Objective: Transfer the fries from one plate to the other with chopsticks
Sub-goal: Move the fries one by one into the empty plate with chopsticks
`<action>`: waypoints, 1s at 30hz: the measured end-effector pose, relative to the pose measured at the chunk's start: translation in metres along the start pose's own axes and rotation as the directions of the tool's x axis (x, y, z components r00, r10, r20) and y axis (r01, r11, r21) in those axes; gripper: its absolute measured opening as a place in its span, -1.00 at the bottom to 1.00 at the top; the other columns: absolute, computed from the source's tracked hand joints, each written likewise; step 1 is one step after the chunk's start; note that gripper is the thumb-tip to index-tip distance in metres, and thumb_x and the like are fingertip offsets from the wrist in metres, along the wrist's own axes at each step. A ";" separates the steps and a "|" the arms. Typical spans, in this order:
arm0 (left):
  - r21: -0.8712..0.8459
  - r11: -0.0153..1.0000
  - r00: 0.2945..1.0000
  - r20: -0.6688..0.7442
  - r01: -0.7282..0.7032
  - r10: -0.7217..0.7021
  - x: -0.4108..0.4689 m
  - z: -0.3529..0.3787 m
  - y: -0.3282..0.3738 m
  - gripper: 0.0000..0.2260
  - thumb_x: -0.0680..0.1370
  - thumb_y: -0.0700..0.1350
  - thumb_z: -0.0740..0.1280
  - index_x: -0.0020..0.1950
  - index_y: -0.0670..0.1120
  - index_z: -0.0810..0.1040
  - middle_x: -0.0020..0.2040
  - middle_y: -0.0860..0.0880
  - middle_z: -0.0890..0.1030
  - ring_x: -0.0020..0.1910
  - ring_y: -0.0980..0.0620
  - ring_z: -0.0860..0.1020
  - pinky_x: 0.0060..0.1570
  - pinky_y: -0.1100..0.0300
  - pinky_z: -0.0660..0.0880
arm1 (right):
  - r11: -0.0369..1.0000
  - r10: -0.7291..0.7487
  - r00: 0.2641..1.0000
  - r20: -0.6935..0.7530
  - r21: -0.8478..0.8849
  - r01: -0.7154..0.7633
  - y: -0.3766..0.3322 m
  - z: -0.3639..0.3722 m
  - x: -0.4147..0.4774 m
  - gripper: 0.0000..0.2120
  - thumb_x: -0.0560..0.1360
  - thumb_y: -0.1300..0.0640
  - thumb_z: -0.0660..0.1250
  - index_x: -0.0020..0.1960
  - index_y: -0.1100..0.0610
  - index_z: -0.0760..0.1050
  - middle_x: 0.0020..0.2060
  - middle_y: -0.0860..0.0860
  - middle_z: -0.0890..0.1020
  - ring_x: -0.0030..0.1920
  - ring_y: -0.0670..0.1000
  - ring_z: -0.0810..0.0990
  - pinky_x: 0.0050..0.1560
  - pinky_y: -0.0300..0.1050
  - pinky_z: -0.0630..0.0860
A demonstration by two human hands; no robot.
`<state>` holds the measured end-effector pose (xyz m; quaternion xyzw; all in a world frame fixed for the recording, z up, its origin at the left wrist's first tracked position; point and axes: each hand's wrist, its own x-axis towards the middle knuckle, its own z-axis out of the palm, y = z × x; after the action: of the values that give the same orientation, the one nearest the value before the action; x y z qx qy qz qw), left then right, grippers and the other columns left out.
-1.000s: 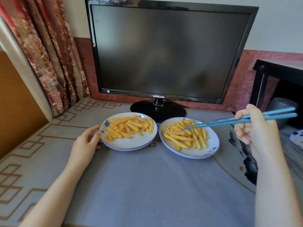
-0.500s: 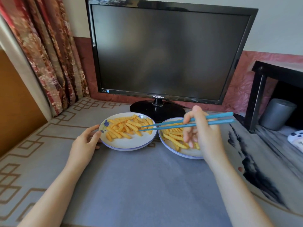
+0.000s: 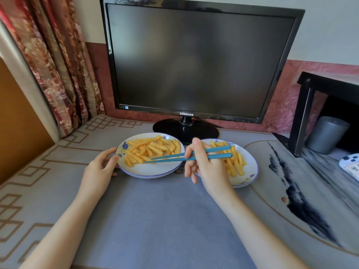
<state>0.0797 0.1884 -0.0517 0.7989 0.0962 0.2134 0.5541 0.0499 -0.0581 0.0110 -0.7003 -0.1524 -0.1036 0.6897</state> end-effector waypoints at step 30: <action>-0.005 1.000 1.000 -0.007 0.011 -0.011 -0.006 -0.001 0.009 -0.73 0.61 -0.16 0.21 0.30 -0.10 0.50 -0.04 -0.06 0.63 -0.23 0.16 0.55 -0.40 0.56 0.41 | 0.992 -0.011 0.793 -0.610 -0.103 -0.066 -0.056 -0.130 -0.001 -0.65 0.57 0.08 0.07 -0.35 0.15 0.35 -0.72 0.06 0.37 -0.73 -0.03 0.20 -0.65 -0.32 0.08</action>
<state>0.0730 0.1836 -0.0444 0.7961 0.1021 0.2134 0.5571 0.0377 -0.1880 0.0667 -0.6716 0.0942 -0.3222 0.6605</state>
